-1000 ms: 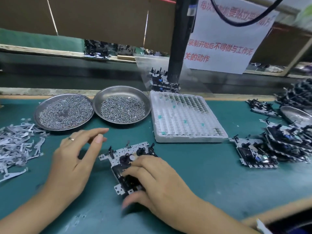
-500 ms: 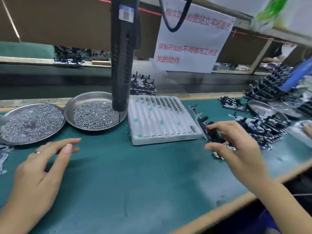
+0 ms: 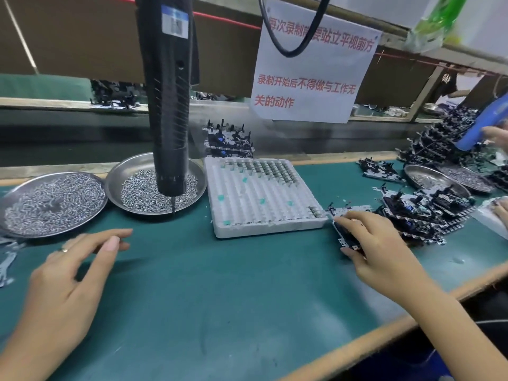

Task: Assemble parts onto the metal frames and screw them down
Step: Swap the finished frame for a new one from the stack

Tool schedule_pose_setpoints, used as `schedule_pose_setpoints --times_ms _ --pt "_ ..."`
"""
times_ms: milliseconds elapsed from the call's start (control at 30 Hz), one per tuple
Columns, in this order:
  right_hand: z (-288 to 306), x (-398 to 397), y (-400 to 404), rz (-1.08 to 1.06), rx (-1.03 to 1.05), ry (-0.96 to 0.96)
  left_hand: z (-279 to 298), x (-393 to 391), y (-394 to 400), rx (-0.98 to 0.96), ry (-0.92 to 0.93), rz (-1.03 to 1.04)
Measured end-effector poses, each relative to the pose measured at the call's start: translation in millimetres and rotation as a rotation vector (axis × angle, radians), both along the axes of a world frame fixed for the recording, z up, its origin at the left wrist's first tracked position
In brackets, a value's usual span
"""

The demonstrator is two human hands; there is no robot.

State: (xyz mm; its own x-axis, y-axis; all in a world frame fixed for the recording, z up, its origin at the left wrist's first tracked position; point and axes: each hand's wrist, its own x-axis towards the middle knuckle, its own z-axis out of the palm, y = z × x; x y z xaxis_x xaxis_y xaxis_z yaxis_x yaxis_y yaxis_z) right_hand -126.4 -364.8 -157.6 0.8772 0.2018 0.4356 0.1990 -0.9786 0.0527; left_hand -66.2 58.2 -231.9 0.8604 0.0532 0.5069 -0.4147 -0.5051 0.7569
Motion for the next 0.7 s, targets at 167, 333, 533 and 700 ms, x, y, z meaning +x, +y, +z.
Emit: schedule_pose_setpoints --times_ms 167,333,533,700 --pt "-2.1 11.3 65.8 0.211 0.157 -0.004 19.7 -11.8 -10.7 0.014 0.005 -0.002" --pt "-11.5 50.4 141.2 0.458 0.266 0.001 46.8 -14.7 -18.0 0.145 -0.052 0.008" --pt "-15.2 103.0 199.5 0.463 0.499 -0.230 94.0 33.2 -18.9 0.379 -0.106 0.041" --pt "-30.9 114.9 203.8 0.415 0.420 -0.344 120.9 106.2 -47.4 0.402 -0.045 0.049"
